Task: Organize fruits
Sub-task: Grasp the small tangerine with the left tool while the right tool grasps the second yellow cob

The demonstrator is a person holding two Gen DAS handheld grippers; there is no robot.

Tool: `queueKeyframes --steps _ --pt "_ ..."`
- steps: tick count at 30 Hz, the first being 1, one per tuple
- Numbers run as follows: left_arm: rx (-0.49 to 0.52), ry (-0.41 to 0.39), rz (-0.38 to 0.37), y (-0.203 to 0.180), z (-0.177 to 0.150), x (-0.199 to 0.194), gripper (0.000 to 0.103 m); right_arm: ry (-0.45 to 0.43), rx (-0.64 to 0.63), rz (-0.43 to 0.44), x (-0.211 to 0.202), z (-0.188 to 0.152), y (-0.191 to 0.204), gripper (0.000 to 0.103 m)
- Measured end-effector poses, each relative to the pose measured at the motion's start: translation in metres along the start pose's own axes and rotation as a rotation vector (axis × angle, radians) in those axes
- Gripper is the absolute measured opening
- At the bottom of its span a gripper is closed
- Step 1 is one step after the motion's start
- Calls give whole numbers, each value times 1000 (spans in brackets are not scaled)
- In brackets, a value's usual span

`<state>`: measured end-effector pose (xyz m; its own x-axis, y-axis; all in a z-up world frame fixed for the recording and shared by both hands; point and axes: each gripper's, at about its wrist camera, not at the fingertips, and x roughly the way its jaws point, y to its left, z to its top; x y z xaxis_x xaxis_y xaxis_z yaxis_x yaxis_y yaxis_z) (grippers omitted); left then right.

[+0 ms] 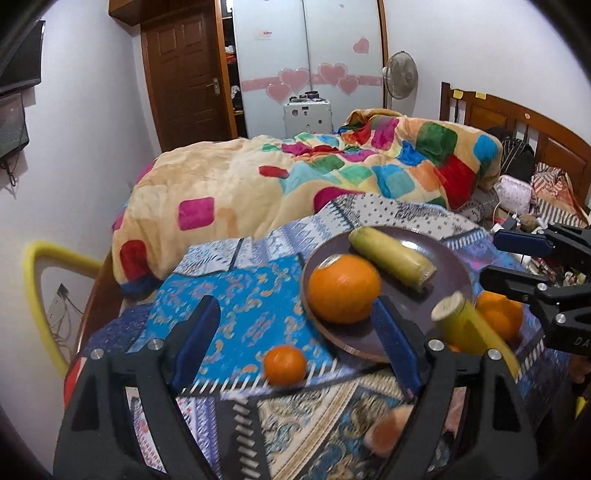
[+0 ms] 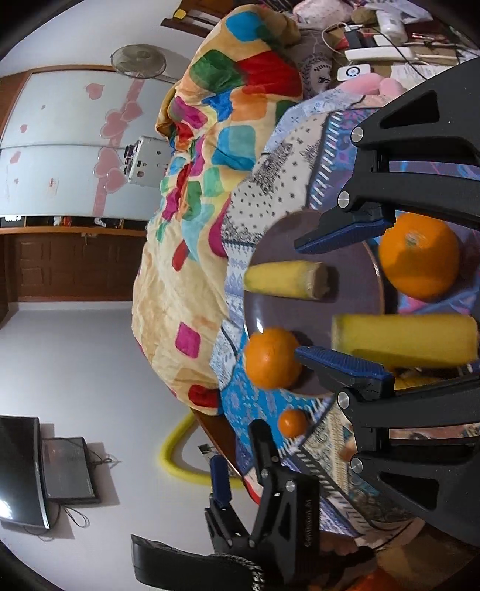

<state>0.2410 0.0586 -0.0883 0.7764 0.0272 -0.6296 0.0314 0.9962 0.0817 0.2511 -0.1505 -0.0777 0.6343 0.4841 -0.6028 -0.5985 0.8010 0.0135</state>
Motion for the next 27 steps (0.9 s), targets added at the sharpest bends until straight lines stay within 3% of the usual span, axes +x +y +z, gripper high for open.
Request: queueKeyframes --steps 11,17,23,27 --pt "-5 98 21 17 -33 23 83 77 9 24 19 -20 9 48" --pt "-22 166 -13 22 -38 51 66 102 6 37 28 -25 15 48" --pt "-43 193 -46 22 -39 62 62 105 23 47 30 -28 12 48" --pt "-25 208 -61 18 -41 67 53 113 37 58 33 -29 11 48"
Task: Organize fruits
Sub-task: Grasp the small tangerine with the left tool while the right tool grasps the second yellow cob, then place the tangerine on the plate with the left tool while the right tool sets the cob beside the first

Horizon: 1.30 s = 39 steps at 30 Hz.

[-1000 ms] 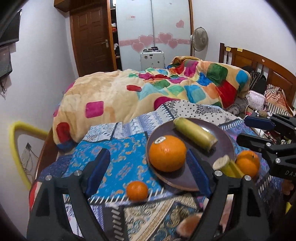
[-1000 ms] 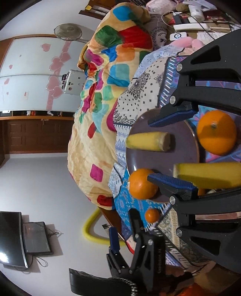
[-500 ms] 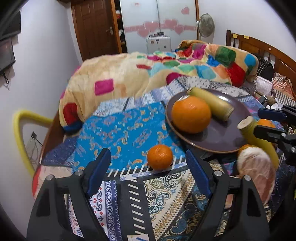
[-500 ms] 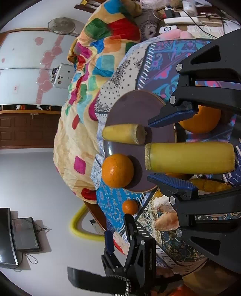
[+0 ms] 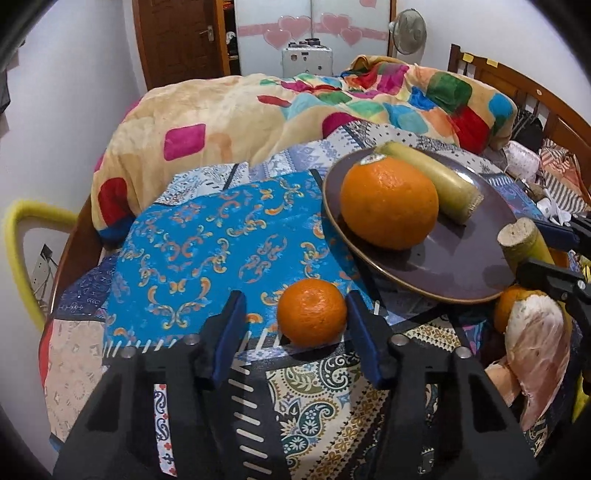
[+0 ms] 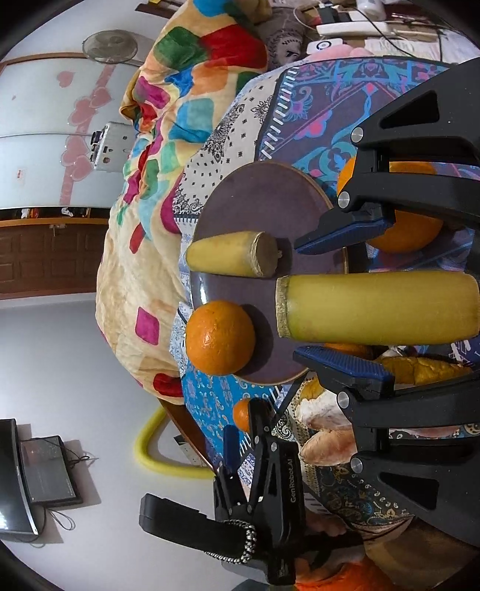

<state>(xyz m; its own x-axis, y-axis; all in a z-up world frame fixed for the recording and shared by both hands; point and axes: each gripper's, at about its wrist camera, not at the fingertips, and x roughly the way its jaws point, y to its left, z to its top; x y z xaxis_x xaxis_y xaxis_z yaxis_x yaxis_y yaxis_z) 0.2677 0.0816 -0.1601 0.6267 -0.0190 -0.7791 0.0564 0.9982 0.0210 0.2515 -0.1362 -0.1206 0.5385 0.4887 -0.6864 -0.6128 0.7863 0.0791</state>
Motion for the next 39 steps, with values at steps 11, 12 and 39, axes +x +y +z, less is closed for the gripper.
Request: queueKeyframes --steps 11,12,39 --pt "14 -10 -10 -3 -5 -5 37 4 5 35 -1 0 2 34" --pt "18 -26 -6 -5 -5 -10 37 -3 3 38 -4 0 2 34" --pt "114 -204 -95 -85 27 -80 37 -269 33 -26 -103 28 -28 34"
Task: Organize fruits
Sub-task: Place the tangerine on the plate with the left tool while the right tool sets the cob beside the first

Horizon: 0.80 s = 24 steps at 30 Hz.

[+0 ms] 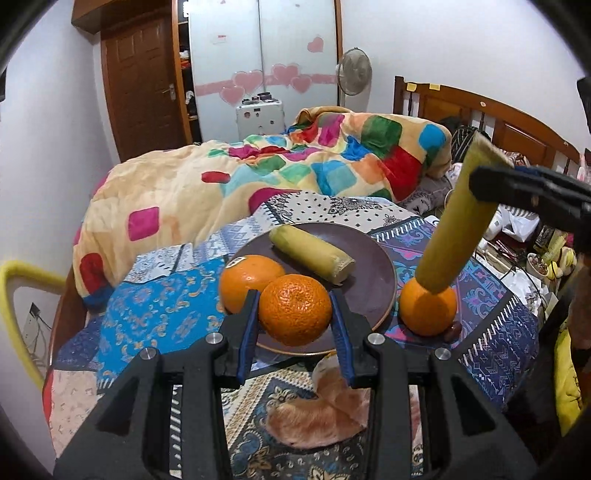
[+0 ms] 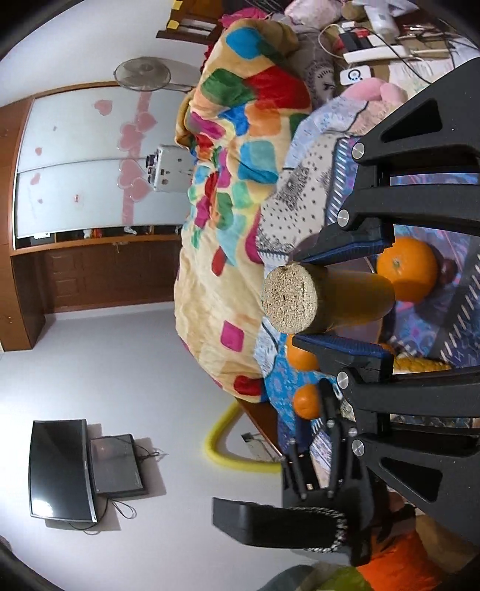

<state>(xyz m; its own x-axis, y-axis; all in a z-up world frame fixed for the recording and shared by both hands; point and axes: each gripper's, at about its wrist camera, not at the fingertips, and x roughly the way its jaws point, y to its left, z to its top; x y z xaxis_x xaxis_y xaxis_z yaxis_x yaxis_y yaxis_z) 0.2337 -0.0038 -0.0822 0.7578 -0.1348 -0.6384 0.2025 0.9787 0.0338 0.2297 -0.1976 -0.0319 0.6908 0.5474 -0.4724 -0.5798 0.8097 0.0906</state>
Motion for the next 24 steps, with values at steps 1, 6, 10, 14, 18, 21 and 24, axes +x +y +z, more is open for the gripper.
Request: queueKeyframes --steps 1,6,10,14,18,21,24 --pt "0 4 -2 -1 1 3 37 -1 1 -4 1 1 -2 34" --pt "15 25 -15 -5 5 22 37 26 13 -24 20 1 -13 34" --pt "22 31 -24 -8 8 33 37 66 25 -26 37 -2 -20 34" --pt "28 48 -27 -10 10 44 37 106 37 -23 55 -3 -25 33" --pt "27 70 -26 -12 10 54 37 130 34 -46 72 -1 -26 34" --pt "30 83 -23 -11 10 59 37 142 41 -49 81 2 -26 34" --pt "19 92 -21 -8 11 63 37 156 33 -56 92 6 -25 34"
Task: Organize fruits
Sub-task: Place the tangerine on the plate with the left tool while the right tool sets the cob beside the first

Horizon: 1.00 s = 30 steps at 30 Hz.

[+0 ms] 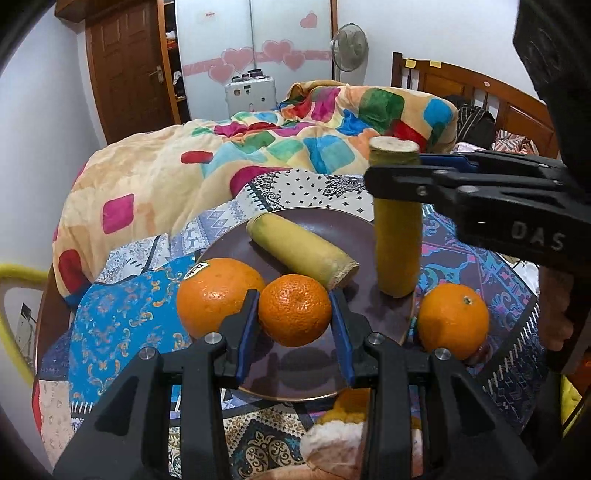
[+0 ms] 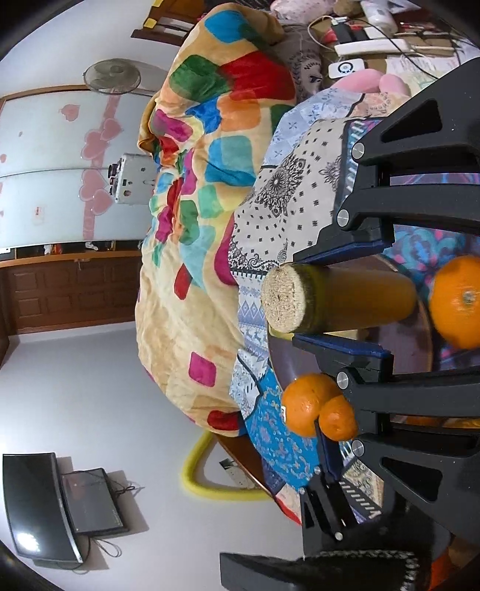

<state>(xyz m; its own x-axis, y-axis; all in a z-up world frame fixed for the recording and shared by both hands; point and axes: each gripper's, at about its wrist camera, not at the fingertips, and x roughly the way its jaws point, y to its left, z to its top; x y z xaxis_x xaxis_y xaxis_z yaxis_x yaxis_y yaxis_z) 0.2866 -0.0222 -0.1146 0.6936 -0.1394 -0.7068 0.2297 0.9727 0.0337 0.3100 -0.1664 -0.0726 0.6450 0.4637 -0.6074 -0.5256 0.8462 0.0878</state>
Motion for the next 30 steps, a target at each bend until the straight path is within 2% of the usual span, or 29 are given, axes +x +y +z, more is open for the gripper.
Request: queueKeyframes --steps 3,4,5,7,10,17,23,30 --pt "-16 5 0 3 3 2 38 14 -4 -9 8 3 3 34" --pt "-16 4 -1 4 4 2 42 17 -6 -12 10 3 4 34" --pt "-19 -4 7 5 5 0 52 19 -7 -19 11 4 5 34" --pt "-31 -34 21 7 6 -6 65 18 -13 -31 11 4 8 37" --pt "-52 -54 7 11 8 -16 66 -5 -30 -42 2 4 12 44" --pt "-83 -82 20 18 5 -45 66 -60 -69 -49 -36 -2 20 49" --pt "-71 -84 39 16 -7 -66 66 -86 -91 -38 -63 -13 28 50" --pt "-94 -60 44 21 -34 -85 68 -66 -61 15 -77 -34 34 51"
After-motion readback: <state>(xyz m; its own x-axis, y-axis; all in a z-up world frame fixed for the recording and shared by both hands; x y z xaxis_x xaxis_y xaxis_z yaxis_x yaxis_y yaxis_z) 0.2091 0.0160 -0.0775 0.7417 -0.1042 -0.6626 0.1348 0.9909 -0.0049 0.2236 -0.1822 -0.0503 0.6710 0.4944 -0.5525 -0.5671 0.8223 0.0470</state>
